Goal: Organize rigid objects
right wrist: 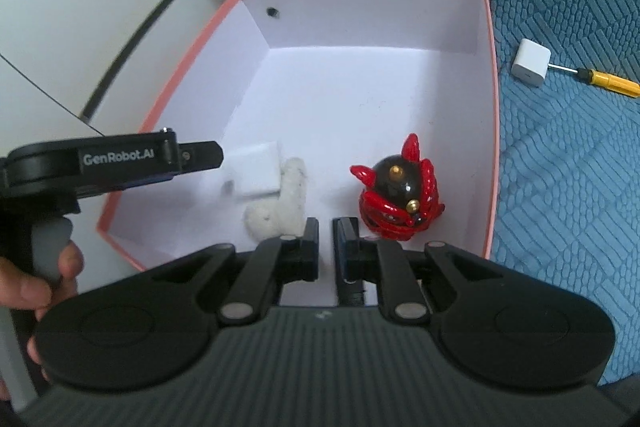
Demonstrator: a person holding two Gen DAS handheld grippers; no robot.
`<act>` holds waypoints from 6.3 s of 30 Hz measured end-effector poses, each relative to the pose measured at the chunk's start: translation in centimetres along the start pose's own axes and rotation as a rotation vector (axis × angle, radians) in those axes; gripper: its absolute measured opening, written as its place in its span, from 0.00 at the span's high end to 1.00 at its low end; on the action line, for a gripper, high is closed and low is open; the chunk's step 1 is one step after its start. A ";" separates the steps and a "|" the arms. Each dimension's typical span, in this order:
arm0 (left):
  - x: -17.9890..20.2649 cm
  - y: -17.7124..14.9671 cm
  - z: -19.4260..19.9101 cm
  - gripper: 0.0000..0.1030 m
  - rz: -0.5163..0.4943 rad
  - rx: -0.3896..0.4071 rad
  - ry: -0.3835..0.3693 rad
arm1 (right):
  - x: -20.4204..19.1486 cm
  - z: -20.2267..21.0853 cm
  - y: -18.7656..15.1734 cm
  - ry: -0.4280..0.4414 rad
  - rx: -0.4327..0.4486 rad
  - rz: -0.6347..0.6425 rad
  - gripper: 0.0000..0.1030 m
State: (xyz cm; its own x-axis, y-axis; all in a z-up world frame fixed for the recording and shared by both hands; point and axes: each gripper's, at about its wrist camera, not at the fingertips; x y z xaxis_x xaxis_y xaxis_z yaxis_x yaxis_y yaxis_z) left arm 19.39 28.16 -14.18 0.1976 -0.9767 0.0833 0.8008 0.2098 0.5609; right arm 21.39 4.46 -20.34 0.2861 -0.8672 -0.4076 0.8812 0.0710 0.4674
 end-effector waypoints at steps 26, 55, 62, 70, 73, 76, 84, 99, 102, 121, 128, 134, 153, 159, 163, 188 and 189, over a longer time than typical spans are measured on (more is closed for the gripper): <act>12.0 -1.2 14.4 0.39 -0.087 0.374 -0.027 | 6.0 15.8 -0.8 0.037 0.367 0.019 0.86; 21.8 -11.5 17.3 0.39 -0.208 0.391 -0.142 | 15.6 22.6 -11.4 -0.064 0.530 -0.033 0.86; 23.2 -15.0 15.9 0.39 -0.259 0.336 -0.170 | 17.7 22.6 -14.4 -0.095 0.566 -0.079 0.86; 25.2 -15.7 13.1 0.39 -0.286 0.291 -0.184 | 20.7 20.4 -16.0 -0.129 0.543 -0.133 0.86; 26.2 -15.1 11.6 0.39 -0.291 0.274 -0.193 | 21.9 19.2 -15.6 -0.134 0.543 -0.154 0.86; 27.2 -14.2 10.0 0.39 -0.307 0.253 -0.195 | 22.8 17.8 -14.9 -0.138 0.544 -0.166 0.86; 30.0 -10.9 4.7 0.39 -0.349 0.200 -0.197 | 25.1 14.0 -12.3 -0.151 0.561 -0.199 0.86; 34.2 -1.6 -4.4 0.39 -0.440 0.163 -0.163 | 26.4 6.2 -6.6 -0.162 0.647 -0.168 0.86; 34.2 0.7 -7.2 0.39 -0.423 0.123 -0.150 | 26.6 4.6 -5.2 -0.166 0.674 -0.127 0.82; 34.7 9.4 -22.6 0.39 -0.605 -0.069 0.020 | 31.7 -4.3 8.2 -0.192 0.568 0.045 0.55; 34.6 10.1 -25.0 0.39 -0.654 -0.098 0.100 | 33.9 -7.6 12.1 -0.169 0.467 0.075 0.55; 33.7 9.9 -26.5 0.42 -0.643 -0.115 0.109 | 33.8 -8.6 13.9 -0.148 0.407 0.157 0.48; 31.5 4.5 -23.6 0.52 -0.506 -0.081 0.028 | 33.4 -4.1 13.0 -0.140 0.226 0.191 0.94; 31.9 1.1 -20.7 0.52 -0.503 -0.027 -0.001 | 34.5 -2.5 12.0 -0.056 0.245 0.118 0.93; 32.1 -0.8 -18.6 0.52 -0.471 0.007 -0.045 | 34.5 -0.9 11.7 -0.022 0.325 0.111 0.91; 30.5 -4.7 -16.9 0.53 -0.458 0.057 -0.094 | 30.5 -5.0 12.4 -0.209 0.150 0.362 0.73; 30.5 -4.8 -16.7 0.53 -0.462 0.062 -0.085 | 30.3 -4.7 11.8 -0.218 0.150 0.348 0.73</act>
State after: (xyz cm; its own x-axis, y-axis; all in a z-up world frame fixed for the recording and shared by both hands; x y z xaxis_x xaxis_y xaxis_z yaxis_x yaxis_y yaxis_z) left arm 30.97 -1.87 -28.06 -0.2200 -0.9680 -0.1207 0.7586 -0.2476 0.6027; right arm 42.23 -18.68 -30.86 0.4559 -0.8892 -0.0380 0.6771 0.3188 0.6633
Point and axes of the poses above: each gripper's, at about its wrist camera, not at the fingertips, and z roughly against the way its jaws point, x to its right, y to its top, and after that the axes turned 13 degrees about -z, right-handed
